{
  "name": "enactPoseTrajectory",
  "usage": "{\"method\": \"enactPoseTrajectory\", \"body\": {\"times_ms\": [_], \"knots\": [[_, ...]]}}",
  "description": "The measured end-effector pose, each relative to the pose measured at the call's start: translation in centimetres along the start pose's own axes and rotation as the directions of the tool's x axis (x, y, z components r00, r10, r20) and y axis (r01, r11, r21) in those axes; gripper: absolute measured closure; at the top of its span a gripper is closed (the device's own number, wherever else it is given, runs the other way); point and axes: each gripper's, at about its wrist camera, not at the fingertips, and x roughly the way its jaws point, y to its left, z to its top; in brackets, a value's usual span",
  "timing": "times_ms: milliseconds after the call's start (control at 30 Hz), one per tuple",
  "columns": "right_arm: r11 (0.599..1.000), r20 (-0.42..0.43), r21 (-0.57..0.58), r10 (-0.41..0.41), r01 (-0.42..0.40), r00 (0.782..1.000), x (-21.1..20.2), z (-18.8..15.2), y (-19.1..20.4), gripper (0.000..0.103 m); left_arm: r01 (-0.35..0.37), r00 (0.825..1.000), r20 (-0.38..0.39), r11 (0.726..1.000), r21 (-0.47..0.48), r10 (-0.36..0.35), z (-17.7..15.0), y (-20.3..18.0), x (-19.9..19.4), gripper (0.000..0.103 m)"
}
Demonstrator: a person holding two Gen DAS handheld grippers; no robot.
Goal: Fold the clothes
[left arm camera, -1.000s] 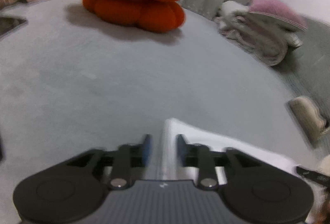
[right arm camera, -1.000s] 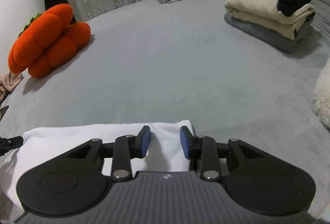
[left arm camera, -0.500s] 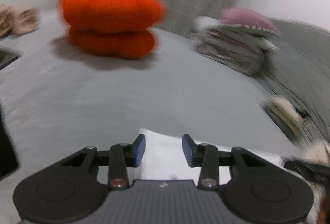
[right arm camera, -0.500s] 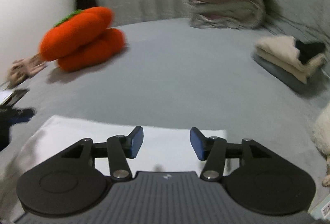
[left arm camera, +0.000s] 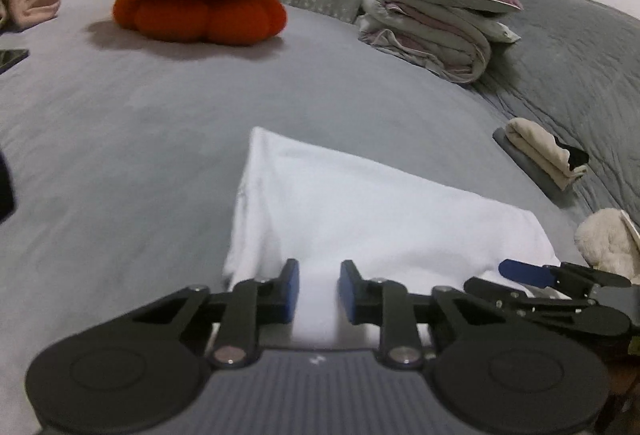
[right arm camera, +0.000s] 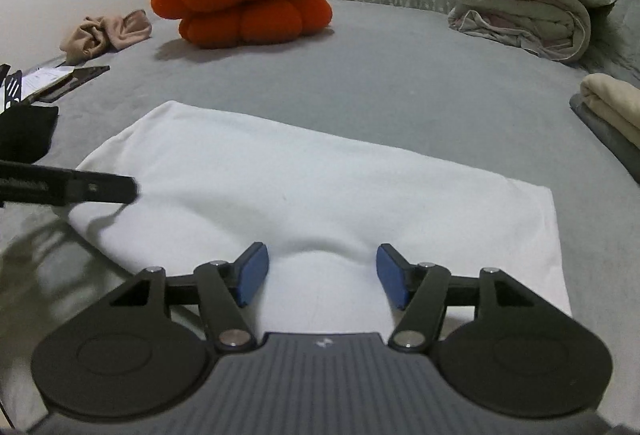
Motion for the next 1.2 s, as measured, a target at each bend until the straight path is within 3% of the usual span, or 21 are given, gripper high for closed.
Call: {"method": "enactPoseTrajectory", "body": {"times_ms": [167,300,433,533,633,700,800,1033,1200], "knots": [[1.0,0.013,0.001,-0.014,0.014,1.0,-0.8,-0.6,0.9,0.039,-0.02,1.0,0.006,0.999,-0.042,0.02,-0.8,0.8,-0.1,0.1],[1.0,0.018,0.0,-0.026,0.026,0.999,-1.9,-0.3,1.3,0.038,0.018,1.0,-0.014,0.991,-0.131,-0.02,-0.6,2.2,0.2,0.1],[1.0,0.021,0.016,-0.018,0.018,1.0,-2.6,-0.8,1.6,0.038,-0.011,0.999,0.032,0.998,-0.062,0.013,-0.1,0.5,-0.3,0.1],[0.999,-0.007,0.041,-0.029,0.029,1.0,-1.4,-1.4,1.1,0.032,-0.035,0.995,0.099,0.999,0.02,0.032,0.4,-0.7,-1.1,0.093],[0.998,-0.014,0.039,-0.038,0.039,0.999,-1.2,-1.1,1.5,0.031,-0.111,0.993,0.044,0.994,0.02,0.11,0.1,0.2,0.7,0.091],[0.999,-0.013,0.036,-0.039,0.039,0.999,-1.2,-1.0,1.6,0.031,-0.098,0.994,0.042,0.995,-0.023,0.099,0.0,1.1,1.3,0.092],[0.999,-0.013,0.037,-0.032,0.033,0.999,-1.2,-1.0,1.5,0.031,-0.139,0.989,0.055,0.989,0.057,0.135,0.0,0.0,1.4,0.093],[0.998,0.019,0.06,-0.01,0.009,1.0,-2.6,-1.0,1.2,0.031,-0.137,0.989,0.054,0.99,0.046,0.134,0.0,0.2,1.4,0.094],[0.998,-0.03,0.049,-0.03,0.032,0.999,-2.5,-1.3,0.3,0.03,-0.149,0.988,0.051,0.987,0.065,0.146,-0.3,0.3,0.8,0.095]]}}
